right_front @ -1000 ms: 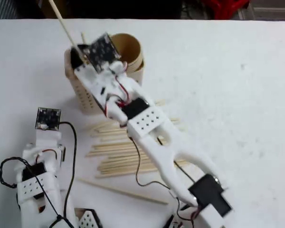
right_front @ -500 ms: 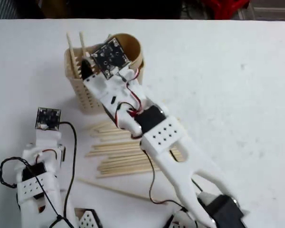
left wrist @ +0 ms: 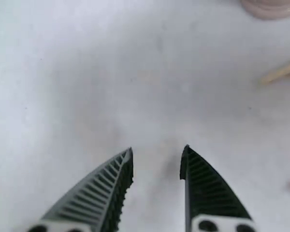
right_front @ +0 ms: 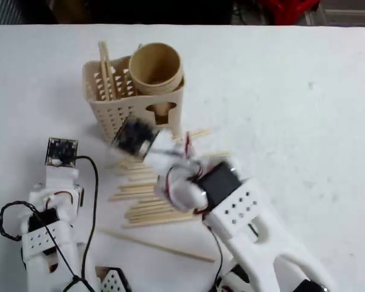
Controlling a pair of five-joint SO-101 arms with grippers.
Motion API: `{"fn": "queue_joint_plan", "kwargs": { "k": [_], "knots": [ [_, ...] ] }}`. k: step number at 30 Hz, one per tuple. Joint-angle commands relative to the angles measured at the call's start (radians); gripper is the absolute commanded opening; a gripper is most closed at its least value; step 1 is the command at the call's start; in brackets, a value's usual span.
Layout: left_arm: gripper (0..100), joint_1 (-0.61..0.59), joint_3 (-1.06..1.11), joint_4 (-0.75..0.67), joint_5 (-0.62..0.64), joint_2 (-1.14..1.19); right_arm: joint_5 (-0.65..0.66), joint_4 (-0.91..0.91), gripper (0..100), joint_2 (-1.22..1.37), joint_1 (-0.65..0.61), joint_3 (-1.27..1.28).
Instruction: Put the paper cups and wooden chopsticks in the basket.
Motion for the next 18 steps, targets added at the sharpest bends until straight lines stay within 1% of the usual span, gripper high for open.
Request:
{"fn": "queue_joint_plan", "kwargs": {
  "k": [1,6,12,18],
  "knots": [
    [17,-0.007,-0.005,-0.017,0.009,-0.019,0.021,-0.008,11.5,-0.022,-0.099,0.118],
    [17,-0.007,-0.005,-0.017,0.009,-0.019,0.023,-0.128,11.5,-0.025,-0.193,0.327],
    [17,-0.007,-0.005,-0.017,0.009,-0.019,0.02,-0.229,11.5,-0.024,-0.305,0.463],
    [17,-0.007,-0.005,-0.017,0.009,-0.019,0.014,-0.237,11.5,-0.021,-0.323,0.505]
  ]
}}
